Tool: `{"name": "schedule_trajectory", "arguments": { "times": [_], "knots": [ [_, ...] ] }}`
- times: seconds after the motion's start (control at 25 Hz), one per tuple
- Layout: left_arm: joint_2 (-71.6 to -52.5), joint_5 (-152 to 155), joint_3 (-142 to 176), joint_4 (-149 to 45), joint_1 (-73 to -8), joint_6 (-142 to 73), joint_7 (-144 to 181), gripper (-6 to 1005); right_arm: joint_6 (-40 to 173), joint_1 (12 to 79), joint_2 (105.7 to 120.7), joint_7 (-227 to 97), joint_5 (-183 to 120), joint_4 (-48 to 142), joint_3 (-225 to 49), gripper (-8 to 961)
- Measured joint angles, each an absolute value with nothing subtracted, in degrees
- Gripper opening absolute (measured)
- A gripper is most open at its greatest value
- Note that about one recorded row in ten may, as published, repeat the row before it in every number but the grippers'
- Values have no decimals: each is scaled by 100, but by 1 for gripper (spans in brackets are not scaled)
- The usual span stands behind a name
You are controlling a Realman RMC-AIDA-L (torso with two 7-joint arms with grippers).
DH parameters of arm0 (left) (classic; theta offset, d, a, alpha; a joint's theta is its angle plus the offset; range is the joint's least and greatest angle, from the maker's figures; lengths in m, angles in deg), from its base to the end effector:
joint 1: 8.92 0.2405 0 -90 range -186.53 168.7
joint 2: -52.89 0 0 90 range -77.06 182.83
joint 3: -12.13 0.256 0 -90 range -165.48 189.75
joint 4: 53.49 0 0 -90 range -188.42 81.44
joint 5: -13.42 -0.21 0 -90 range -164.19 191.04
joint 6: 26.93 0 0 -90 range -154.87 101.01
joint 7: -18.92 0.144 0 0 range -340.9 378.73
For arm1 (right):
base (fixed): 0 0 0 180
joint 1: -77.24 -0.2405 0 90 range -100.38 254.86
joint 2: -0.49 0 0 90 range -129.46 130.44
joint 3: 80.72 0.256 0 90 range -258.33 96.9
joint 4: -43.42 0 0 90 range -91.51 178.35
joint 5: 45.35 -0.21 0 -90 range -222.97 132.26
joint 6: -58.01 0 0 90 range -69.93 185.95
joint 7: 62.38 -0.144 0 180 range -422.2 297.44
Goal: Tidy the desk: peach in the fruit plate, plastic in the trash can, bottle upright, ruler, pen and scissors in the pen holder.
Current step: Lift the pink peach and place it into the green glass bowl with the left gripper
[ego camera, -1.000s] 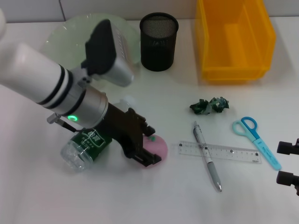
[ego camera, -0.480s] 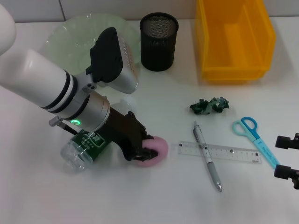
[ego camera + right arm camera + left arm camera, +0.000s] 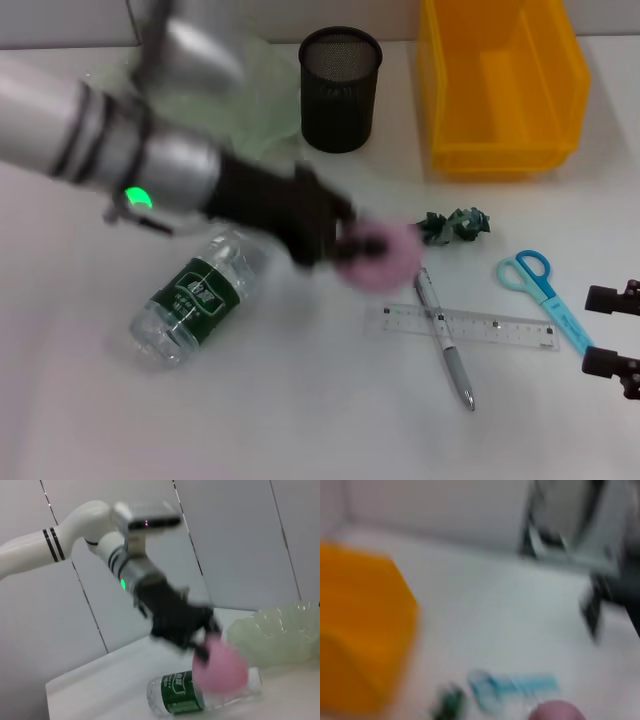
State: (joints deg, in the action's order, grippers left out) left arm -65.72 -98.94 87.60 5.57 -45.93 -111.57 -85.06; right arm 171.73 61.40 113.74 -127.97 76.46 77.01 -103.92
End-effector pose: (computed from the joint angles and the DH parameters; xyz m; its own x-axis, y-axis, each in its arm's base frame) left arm -0.1441 0.3486 -0.0361 0.9667 0.1954 0.1649 0.1973 -0.9803 0.0050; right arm 0.3337 0.2125 0.0559 0.7127 -0.3295 -0.6192 -0.4678 -0.8811 -0.0696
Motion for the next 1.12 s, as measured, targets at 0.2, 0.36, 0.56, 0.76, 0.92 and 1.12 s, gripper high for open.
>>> {"name": "schedule_trajectory", "arguments": {
  "times": [0.2, 0.36, 0.56, 0.76, 0.92, 1.12],
  "knots": [
    [-6570, -9698, 8291, 526, -4595, -11174, -8424, 232, 17172, 6100, 11391, -12782, 7631, 7687, -10392, 739],
    [-6546, -8905, 5925, -301, -4576, -10058, -8099, 193, 17172, 6074, 11421, -12771, 7628, 7682, -10389, 740],
    [-6514, -8872, 5632, -785, -4553, -8899, -8116, 179, 17173, 6039, 11470, -12768, 7628, 7682, -10383, 740],
    [-6553, -8792, 5626, -811, -4488, -8705, -8032, 264, 17173, 5987, 11499, -12766, 7628, 7684, -10391, 740],
    [-6551, -8625, 5621, -814, -4431, -8704, -8020, 332, 17174, 5945, 11521, -12764, 7628, 7682, -10409, 739],
    [-6542, -8113, 5652, -797, -4199, -8992, -7805, 558, 17174, 5901, 11557, -12763, 7628, 7681, -10393, 739]
  ]
}}
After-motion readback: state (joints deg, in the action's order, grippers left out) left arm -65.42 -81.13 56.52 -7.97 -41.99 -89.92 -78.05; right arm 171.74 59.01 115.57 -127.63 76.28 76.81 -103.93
